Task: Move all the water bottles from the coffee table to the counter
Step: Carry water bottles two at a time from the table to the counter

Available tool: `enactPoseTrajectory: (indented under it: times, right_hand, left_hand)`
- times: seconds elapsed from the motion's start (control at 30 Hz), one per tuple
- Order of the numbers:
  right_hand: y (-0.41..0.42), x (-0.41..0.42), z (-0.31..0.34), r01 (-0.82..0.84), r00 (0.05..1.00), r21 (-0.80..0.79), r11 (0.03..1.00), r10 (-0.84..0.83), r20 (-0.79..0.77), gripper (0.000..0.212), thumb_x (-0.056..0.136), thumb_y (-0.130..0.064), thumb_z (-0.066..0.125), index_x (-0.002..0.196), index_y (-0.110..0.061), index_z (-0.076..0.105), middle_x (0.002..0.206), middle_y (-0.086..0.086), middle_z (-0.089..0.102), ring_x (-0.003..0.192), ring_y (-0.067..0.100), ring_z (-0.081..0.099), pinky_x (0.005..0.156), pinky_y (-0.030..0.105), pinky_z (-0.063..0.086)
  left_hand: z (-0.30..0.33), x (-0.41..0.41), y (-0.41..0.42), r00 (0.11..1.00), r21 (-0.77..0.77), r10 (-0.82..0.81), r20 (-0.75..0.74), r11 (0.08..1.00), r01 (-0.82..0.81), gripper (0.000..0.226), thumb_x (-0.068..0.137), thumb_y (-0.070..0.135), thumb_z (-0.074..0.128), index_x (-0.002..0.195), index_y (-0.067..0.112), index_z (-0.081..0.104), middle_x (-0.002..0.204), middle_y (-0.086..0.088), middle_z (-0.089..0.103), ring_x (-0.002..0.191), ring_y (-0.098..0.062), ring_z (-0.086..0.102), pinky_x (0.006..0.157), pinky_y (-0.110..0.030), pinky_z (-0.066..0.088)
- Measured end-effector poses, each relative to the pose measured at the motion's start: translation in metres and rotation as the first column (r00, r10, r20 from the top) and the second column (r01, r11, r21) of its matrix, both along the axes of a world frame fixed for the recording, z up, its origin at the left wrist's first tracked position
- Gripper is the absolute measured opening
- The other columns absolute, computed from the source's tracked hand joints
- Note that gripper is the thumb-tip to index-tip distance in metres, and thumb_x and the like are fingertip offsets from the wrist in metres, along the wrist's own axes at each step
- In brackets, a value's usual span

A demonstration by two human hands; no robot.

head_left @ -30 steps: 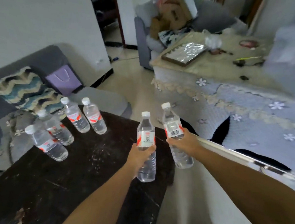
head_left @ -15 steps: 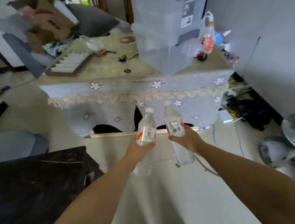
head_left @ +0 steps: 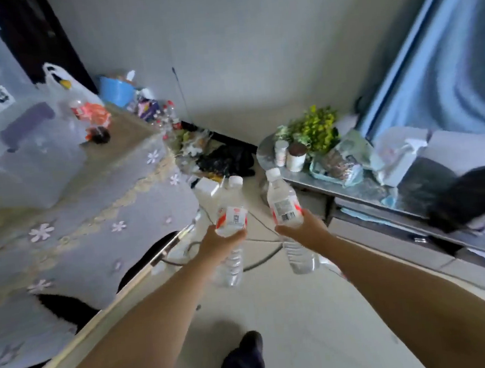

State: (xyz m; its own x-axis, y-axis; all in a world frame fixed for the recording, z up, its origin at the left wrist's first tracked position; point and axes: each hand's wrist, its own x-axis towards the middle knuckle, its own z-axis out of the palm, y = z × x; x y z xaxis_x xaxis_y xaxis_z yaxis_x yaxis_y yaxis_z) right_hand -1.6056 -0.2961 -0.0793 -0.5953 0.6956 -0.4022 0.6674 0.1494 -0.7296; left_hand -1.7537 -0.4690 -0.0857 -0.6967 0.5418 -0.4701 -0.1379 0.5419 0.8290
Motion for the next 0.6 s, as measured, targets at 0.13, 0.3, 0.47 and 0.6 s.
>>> enactPoseTrajectory:
  times: [0.13,0.3,0.47,0.6]
  right_hand:
    - [0.049,0.047,-0.002,0.244,0.97,0.027,0.969,-0.244,0.005,0.079,0.066,-0.055,0.078,0.13,-0.019,0.049,0.116,0.005,0.066,0.102,0.025,0.064,0.088,0.038,0.052]
    - [0.084,0.107,0.0,0.522,0.853,0.015,0.853,-0.521,-0.033,0.078,0.065,-0.057,0.077,0.128,-0.02,0.05,0.113,0.004,0.068,0.1,0.023,0.065,0.084,0.033,0.051]
    - [0.08,0.175,-0.005,0.713,0.688,-0.046,0.7,-0.711,-0.147,0.071,0.059,-0.062,0.078,0.114,-0.022,0.06,0.098,-0.001,0.072,0.092,0.02,0.07,0.085,0.04,0.057]
    - [0.065,0.242,-0.005,0.852,0.49,-0.099,0.513,-0.851,-0.19,0.058,0.062,-0.049,0.08,0.108,-0.019,0.063,0.094,0.001,0.073,0.085,0.019,0.07,0.081,0.039,0.059]
  left_hand:
    - [0.003,0.013,0.083,0.967,-0.007,-0.252,0.017,0.968,0.253,0.082,0.046,0.061,0.075,0.114,0.018,0.06,0.101,-0.007,0.071,0.087,-0.022,0.069,0.062,-0.028,0.052]
    - [0.001,0.039,0.178,0.864,0.005,-0.503,0.036,0.864,0.503,0.039,0.071,0.04,0.08,0.103,0.023,0.065,0.091,-0.001,0.07,0.08,-0.02,0.065,0.064,-0.026,0.049]
    - [-0.007,0.091,0.243,0.756,-0.01,-0.653,0.052,0.756,0.654,0.063,0.058,0.05,0.083,0.111,0.021,0.064,0.1,-0.004,0.073,0.085,-0.021,0.069,0.074,-0.028,0.053]
    - [-0.014,0.161,0.274,0.627,0.032,-0.775,0.081,0.63,0.776,0.063,0.055,0.047,0.086,0.108,0.022,0.063,0.102,-0.003,0.072,0.091,-0.023,0.068,0.084,-0.034,0.055]
